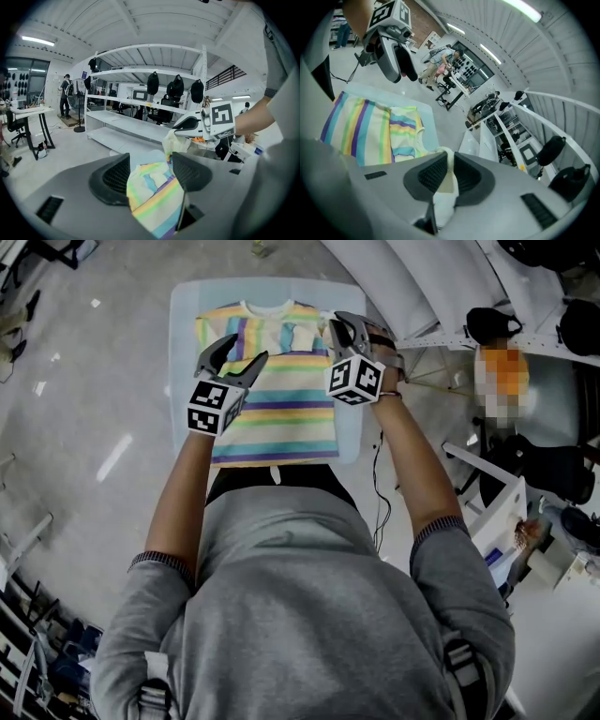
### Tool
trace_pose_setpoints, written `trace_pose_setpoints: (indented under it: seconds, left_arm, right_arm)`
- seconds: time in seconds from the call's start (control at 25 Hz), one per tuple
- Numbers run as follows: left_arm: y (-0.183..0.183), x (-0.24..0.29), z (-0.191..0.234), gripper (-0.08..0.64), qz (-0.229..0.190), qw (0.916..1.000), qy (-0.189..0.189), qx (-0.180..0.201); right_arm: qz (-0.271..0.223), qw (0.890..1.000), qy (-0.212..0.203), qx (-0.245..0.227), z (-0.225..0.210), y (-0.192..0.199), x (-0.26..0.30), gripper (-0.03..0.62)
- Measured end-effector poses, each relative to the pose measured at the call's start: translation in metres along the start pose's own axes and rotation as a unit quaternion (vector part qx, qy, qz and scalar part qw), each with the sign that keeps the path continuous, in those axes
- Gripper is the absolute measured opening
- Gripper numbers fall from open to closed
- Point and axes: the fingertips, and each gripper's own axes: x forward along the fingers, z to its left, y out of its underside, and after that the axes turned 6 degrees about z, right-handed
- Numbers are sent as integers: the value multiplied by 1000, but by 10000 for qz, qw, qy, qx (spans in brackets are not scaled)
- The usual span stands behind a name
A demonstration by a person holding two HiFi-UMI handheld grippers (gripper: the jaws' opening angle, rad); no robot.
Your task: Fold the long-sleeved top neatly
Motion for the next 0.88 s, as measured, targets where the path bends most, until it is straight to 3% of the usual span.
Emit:
trace_pose_setpoints:
  seconds: [0.2, 0.36, 0.52, 0.68, 0.88]
  left_arm:
    - [19, -8, 27, 307, 100, 9997, -108, -187]
    - [32, -12, 50, 306, 177, 9993, -153, -302]
    - [48, -18, 77, 307, 310, 9985, -163, -412]
    - [66, -26, 95, 305, 509, 9971, -141, -553]
    - [83, -26, 115, 305, 653, 9962, -144, -565]
  right_arm:
    - [8, 9967, -654, 489, 36, -39, 27, 51]
    - [172, 9850, -1266, 1163, 72, -64, 55, 51]
    - [442, 9649, -1731, 1923, 108, -88, 84, 51]
    - [713, 9428, -1942, 2615, 134, -105, 111, 51]
    - [697, 9050, -2462, 3399, 162, -127, 135, 79]
